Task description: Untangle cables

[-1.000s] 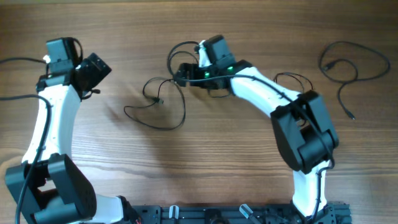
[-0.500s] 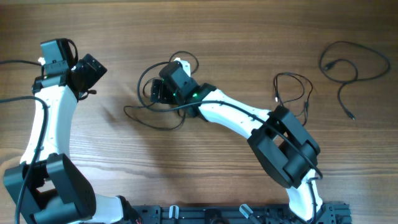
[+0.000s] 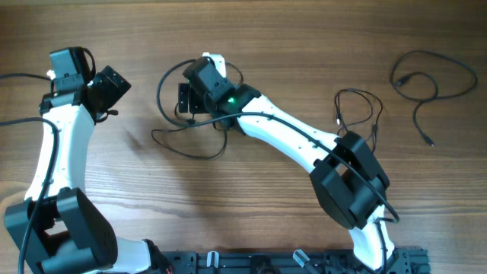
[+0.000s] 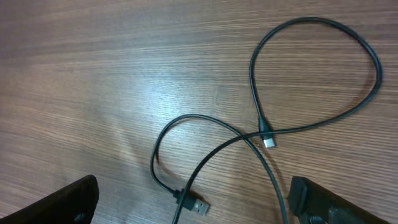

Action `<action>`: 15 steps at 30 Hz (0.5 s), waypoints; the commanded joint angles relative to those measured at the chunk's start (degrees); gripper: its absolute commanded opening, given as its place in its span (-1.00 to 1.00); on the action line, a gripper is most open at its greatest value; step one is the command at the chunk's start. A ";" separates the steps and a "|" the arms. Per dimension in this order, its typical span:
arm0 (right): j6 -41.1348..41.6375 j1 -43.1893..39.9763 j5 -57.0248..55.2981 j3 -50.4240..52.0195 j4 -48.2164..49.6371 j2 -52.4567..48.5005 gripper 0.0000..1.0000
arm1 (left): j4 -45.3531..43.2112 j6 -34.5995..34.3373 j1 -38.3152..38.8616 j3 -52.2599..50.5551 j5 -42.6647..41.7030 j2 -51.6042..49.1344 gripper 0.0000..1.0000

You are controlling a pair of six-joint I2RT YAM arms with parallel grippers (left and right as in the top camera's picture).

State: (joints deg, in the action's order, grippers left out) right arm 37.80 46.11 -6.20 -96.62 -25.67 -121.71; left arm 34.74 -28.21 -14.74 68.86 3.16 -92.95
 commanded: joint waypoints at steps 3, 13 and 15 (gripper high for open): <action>-4.44 1.01 -1.55 -0.66 -1.14 -3.89 0.99 | 0.00 -0.74 -0.44 0.15 0.37 -0.59 1.00; -13.77 1.25 0.63 -0.48 -0.52 -6.34 0.99 | 0.00 -0.74 -0.44 0.15 0.37 -0.59 1.00; -18.29 1.25 0.59 -0.44 -1.20 -6.34 0.97 | 0.00 -0.74 -0.44 0.15 0.37 -0.59 1.00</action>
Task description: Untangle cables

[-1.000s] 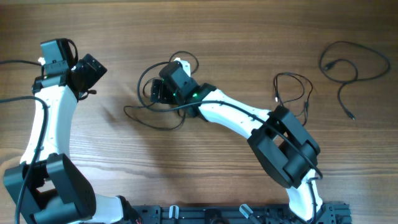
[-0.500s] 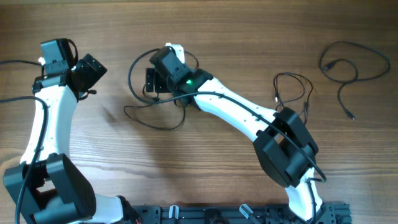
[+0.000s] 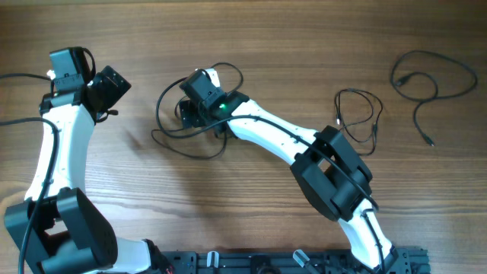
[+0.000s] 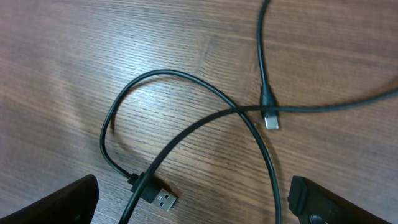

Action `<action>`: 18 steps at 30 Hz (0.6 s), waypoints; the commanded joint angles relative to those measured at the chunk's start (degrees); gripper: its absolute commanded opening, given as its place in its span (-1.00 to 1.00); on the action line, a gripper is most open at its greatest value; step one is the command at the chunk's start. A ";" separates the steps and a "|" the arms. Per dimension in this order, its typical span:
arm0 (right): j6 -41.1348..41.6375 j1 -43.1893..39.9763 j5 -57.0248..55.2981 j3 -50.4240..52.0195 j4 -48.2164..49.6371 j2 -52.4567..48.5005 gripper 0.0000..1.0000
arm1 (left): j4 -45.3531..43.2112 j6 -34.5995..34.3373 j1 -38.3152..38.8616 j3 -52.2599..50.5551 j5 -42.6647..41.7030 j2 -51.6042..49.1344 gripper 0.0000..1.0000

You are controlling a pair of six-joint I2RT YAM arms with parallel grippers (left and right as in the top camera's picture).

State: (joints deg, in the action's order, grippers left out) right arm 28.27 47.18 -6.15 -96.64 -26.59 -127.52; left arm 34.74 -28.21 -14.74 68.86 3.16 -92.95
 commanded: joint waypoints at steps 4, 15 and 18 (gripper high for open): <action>-11.17 -0.22 -3.26 -0.42 -3.02 -0.52 0.63 | 0.00 -0.74 -0.44 0.15 0.37 -0.59 1.00; -11.67 -1.95 -3.82 -0.37 -3.45 -0.55 -0.03 | 0.00 -0.74 -0.44 0.15 0.37 -0.59 1.00; -11.61 -2.45 -4.66 -0.37 -3.48 -0.55 0.08 | 0.00 -0.74 -0.44 0.15 0.37 -0.59 1.00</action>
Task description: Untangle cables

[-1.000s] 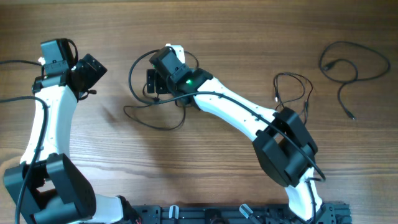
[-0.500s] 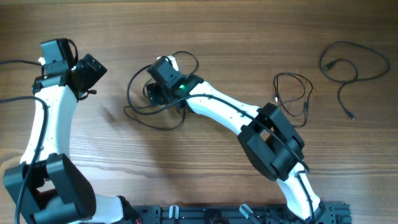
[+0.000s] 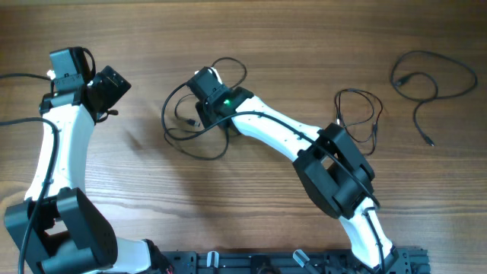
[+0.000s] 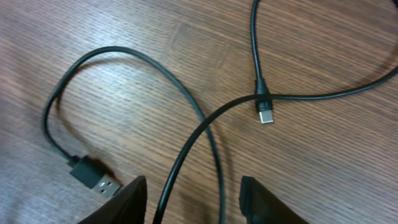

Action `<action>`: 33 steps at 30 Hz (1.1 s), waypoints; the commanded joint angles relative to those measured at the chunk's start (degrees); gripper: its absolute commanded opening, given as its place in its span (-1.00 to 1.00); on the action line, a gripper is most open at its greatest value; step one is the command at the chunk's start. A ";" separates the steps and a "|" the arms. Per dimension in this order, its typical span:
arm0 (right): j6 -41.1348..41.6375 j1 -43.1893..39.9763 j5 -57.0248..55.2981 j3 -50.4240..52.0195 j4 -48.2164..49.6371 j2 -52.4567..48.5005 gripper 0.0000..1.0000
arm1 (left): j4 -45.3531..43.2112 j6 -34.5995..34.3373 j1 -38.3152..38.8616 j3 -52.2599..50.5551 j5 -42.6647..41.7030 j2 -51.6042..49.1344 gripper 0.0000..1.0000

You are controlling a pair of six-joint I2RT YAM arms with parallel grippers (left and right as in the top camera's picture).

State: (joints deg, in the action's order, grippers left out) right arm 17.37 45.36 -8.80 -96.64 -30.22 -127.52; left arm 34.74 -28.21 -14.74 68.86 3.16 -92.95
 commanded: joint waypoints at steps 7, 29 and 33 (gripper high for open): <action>-0.68 -1.11 -1.97 -0.35 0.31 -0.63 0.13 | 0.00 -0.74 -0.44 0.15 0.37 -0.59 1.00; -0.87 -1.09 2.71 -0.37 0.13 -6.91 -0.91 | 0.00 -0.74 -0.44 0.15 0.37 -0.59 1.00; -0.81 -1.16 4.42 -0.90 -4.13 -2.75 -0.92 | 0.00 -0.74 -0.44 0.15 0.37 -0.59 1.00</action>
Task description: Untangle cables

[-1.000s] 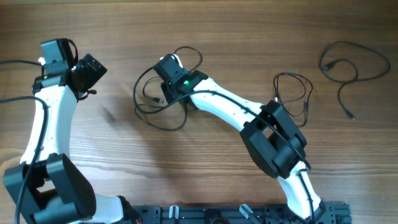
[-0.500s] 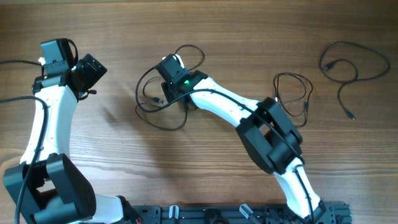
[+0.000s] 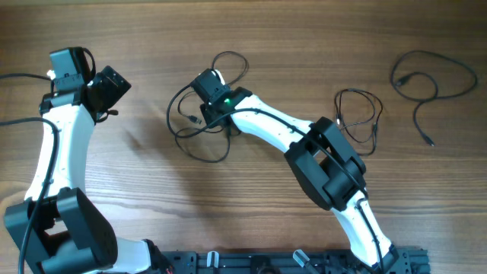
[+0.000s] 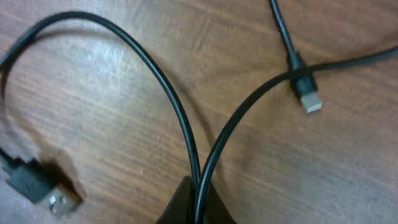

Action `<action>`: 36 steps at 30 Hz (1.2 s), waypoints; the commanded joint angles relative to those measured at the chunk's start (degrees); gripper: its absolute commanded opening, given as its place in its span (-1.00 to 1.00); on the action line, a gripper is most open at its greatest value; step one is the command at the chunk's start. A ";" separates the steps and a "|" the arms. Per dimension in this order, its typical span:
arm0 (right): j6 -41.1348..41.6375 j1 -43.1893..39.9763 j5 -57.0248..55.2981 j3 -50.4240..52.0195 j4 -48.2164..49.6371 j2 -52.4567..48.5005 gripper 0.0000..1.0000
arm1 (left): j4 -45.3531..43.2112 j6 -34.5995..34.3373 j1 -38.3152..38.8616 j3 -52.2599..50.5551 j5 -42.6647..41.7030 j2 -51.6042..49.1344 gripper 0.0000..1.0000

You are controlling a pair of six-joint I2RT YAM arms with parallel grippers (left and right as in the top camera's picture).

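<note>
A black cable [image 3: 199, 144] lies in tangled loops on the wooden table left of centre. My right gripper [image 3: 204, 116] is down in the tangle. In the right wrist view its fingers [image 4: 186, 202] are shut on two strands of that cable [image 4: 168, 99], which rise side by side from between the fingertips. A USB-A plug [image 4: 40, 186] lies at the lower left and a small silver-tipped plug [image 4: 309, 99] at the upper right, under a crossing strand. My left gripper [image 3: 108, 85] hangs at the far left, away from the cable; its jaws do not show clearly.
A second, thinner black cable [image 3: 358, 114] lies in loops right of centre beside the right arm's elbow. A third black cable [image 3: 426, 76] is spread out at the far right. The left arm's own wiring [image 3: 19, 78] runs off the left edge.
The right gripper's fingers stood apart around two cable strands; now they are shut on both. The camera sits closer to the table, and the loops have drawn in slightly toward the gripper.
The right gripper was wide open above the tangle, with both plugs in view. It was then lower and nearer the crossing strands, then half closed around two of them, and now it pinches both. The left arm has stayed still throughout.
</note>
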State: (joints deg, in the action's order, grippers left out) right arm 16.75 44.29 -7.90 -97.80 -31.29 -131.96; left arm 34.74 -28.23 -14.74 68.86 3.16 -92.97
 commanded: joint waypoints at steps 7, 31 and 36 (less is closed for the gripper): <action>-8.76 -0.11 2.12 0.24 -3.89 23.85 -0.92 | 0.00 -0.72 -0.44 0.15 0.37 -0.57 1.00; -9.97 -33.14 -25.31 0.76 -5.25 33.14 -0.91 | 0.00 -0.72 -0.44 0.15 0.37 -0.57 0.99; -3.54 -41.00 -11.08 0.74 -10.34 25.35 -0.59 | 0.00 -0.72 -0.44 0.15 0.37 -0.57 1.00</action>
State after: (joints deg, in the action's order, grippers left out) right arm 8.95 6.28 -33.04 -97.65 -39.81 -102.06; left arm 34.74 -28.23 -14.74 68.86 3.16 -92.97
